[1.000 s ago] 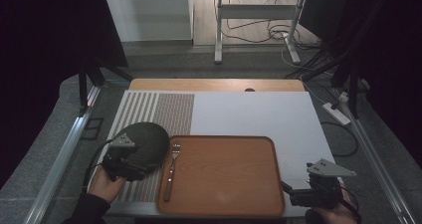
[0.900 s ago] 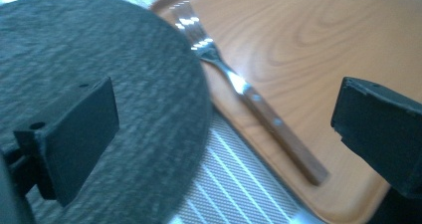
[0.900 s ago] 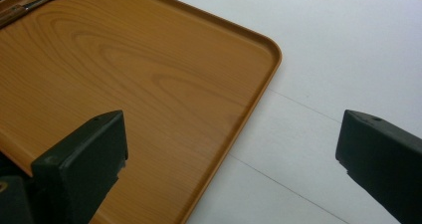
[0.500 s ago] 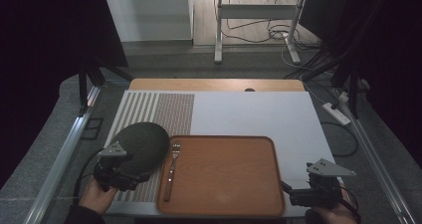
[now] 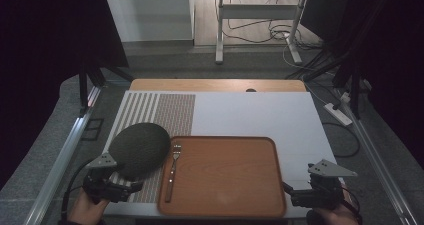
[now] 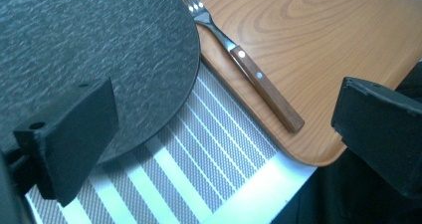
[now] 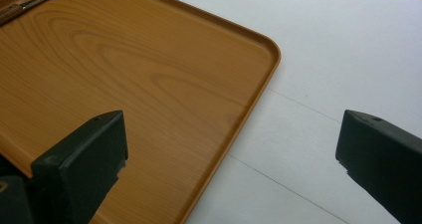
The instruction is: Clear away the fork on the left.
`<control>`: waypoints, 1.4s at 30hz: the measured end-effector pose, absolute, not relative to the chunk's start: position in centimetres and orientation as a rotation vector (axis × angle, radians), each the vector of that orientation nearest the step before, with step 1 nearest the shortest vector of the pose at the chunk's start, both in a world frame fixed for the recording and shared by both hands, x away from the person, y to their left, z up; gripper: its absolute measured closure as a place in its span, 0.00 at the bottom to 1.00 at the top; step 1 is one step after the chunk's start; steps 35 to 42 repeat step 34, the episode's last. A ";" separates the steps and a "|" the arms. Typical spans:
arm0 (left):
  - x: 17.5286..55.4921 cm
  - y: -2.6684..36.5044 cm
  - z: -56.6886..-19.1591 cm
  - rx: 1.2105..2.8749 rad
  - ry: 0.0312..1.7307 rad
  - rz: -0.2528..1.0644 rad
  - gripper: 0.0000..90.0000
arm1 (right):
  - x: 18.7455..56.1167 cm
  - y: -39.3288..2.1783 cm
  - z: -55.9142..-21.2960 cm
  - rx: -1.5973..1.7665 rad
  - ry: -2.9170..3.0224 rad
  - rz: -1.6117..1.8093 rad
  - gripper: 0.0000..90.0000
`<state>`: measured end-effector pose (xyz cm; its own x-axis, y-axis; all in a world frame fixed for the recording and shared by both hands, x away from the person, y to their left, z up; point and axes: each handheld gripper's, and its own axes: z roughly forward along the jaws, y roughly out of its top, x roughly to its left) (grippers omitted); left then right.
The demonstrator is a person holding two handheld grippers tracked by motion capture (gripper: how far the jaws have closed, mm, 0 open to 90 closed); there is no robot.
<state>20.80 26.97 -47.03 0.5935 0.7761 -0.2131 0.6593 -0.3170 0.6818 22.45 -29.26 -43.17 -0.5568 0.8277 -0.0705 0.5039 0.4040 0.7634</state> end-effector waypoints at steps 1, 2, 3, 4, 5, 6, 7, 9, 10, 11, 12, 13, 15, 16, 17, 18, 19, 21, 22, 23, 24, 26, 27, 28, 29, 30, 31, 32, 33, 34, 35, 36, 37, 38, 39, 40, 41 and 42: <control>20.6 27.1 -47.0 2.063 1.137 0.197 0.00 | 22.5 -29.3 -43.2 1.138 2.224 0.985 0.00; 20.5 27.2 -47.1 2.061 1.140 0.196 0.00 | 22.5 -29.3 -43.2 1.138 2.224 0.985 0.00; 20.3 27.3 -47.1 2.060 1.145 0.196 0.00 | 22.5 -29.3 -43.2 1.138 2.223 0.985 0.00; 20.2 27.4 -47.0 2.055 1.148 0.202 0.00 | 22.5 -29.3 -43.2 1.138 2.223 0.984 0.00; 20.0 27.5 -47.0 2.045 1.147 0.205 0.00 | 22.5 -29.3 -43.2 1.139 2.223 0.985 0.00; 19.9 27.6 -46.9 2.037 1.149 0.205 0.00 | 22.5 -29.3 -43.2 1.139 2.223 0.985 0.00; 19.8 27.7 -46.9 2.031 1.152 0.206 0.00 | 22.5 -29.3 -43.2 1.139 2.223 0.983 0.00; 19.6 28.0 -46.8 2.019 1.157 0.210 0.00 | 22.5 -29.3 -43.2 1.140 2.222 0.985 0.00; 19.5 28.1 -46.8 2.016 1.163 0.213 0.00 | 22.5 -29.3 -43.2 1.141 2.222 0.984 0.00; 19.4 28.1 -46.8 2.014 1.168 0.219 0.00 | 22.5 -29.3 -43.2 1.141 2.222 0.983 0.00; 19.3 28.2 -46.8 2.013 1.171 0.225 0.00 | 22.5 -29.3 -43.2 1.141 2.221 0.984 0.00; 19.2 28.2 -46.7 2.011 1.176 0.230 0.00 | 22.5 -29.3 -43.2 1.142 2.221 0.984 0.00; 18.9 28.4 -46.7 2.008 1.183 0.242 0.00 | 22.5 -29.3 -43.2 1.144 2.219 0.983 0.00; 18.8 28.4 -46.6 2.007 1.185 0.247 0.00 | 22.5 -29.3 -43.2 1.145 2.218 0.983 0.00; 18.7 28.5 -46.6 2.004 1.187 0.252 0.00 | 22.5 -29.3 -43.2 1.146 2.217 0.984 0.00; 18.6 28.6 -46.6 2.001 1.191 0.258 0.00 | 22.5 -29.3 -43.2 1.149 2.215 0.984 0.00; 18.4 28.6 -46.6 1.999 1.194 0.262 0.00 | 22.5 -29.3 -43.2 1.150 2.214 0.983 0.00; 18.2 28.8 -46.5 1.995 1.199 0.275 0.00 | 22.5 -29.3 -43.1 1.153 2.212 0.982 0.00; 18.0 28.8 -46.5 1.991 1.201 0.281 0.00 | 22.5 -29.3 -43.1 1.155 2.210 0.981 0.00; 17.8 28.9 -46.4 1.990 1.205 0.287 0.00 | 22.5 -29.3 -43.1 1.157 2.207 0.980 0.00; 17.7 29.0 -46.4 1.989 1.207 0.293 0.00 | 22.5 -29.3 -43.1 1.159 2.206 0.980 0.00; 17.4 29.1 -46.4 1.985 1.210 0.303 0.00 | 22.5 -29.4 -43.1 1.165 2.202 0.980 0.00; 17.2 29.2 -46.4 1.982 1.212 0.307 0.00 | 22.5 -29.4 -43.1 1.168 2.201 0.981 0.00; 17.1 29.2 -46.3 1.980 1.213 0.311 0.00 | 22.5 -29.4 -43.1 1.172 2.199 0.980 0.00; 17.0 29.3 -46.3 1.975 1.215 0.316 0.00 | 22.5 -29.4 -43.1 1.175 2.198 0.978 0.00; 16.9 29.3 -46.3 1.975 1.219 0.318 0.00 | 22.6 -29.4 -43.1 1.179 2.195 0.978 0.00; 16.9 29.3 -46.3 1.973 1.220 0.319 0.00 | 22.6 -29.4 -43.1 1.183 2.194 0.978 0.00; 16.9 29.4 -46.3 1.971 1.219 0.320 0.00 | 22.6 -29.4 -43.1 1.184 2.194 0.978 0.00; 16.9 29.4 -46.3 1.970 1.217 0.320 0.00 | 22.6 -29.4 -43.1 1.185 2.194 0.977 0.00; 16.9 29.4 -46.3 1.972 1.216 0.318 0.00 | 22.6 -29.4 -43.2 1.183 2.195 0.974 0.00; 16.9 29.4 -46.3 1.972 1.216 0.318 0.00 | 22.6 -29.4 -43.2 1.183 2.195 0.974 0.00; 16.9 29.4 -46.3 1.972 1.216 0.318 0.00 | 22.6 -29.4 -43.2 1.183 2.195 0.974 0.00; 16.9 29.4 -46.3 1.972 1.216 0.318 0.00 | 22.6 -29.4 -43.2 1.183 2.195 0.974 0.00; 16.9 29.4 -46.3 1.972 1.216 0.318 0.00 | 22.6 -29.4 -43.2 1.183 2.195 0.974 0.00; 16.9 29.4 -46.3 1.972 1.216 0.318 0.00 | 22.6 -29.4 -43.2 1.183 2.195 0.974 0.00; 16.9 29.4 -46.3 1.972 1.216 0.318 0.00 | 22.6 -29.4 -43.2 1.183 2.195 0.974 0.00; 16.9 29.4 -46.3 1.972 1.216 0.318 0.00 | 22.6 -29.4 -43.2 1.183 2.195 0.974 0.00; 16.9 29.4 -46.3 1.972 1.216 0.318 0.00 | 22.6 -29.4 -43.2 1.183 2.195 0.974 0.00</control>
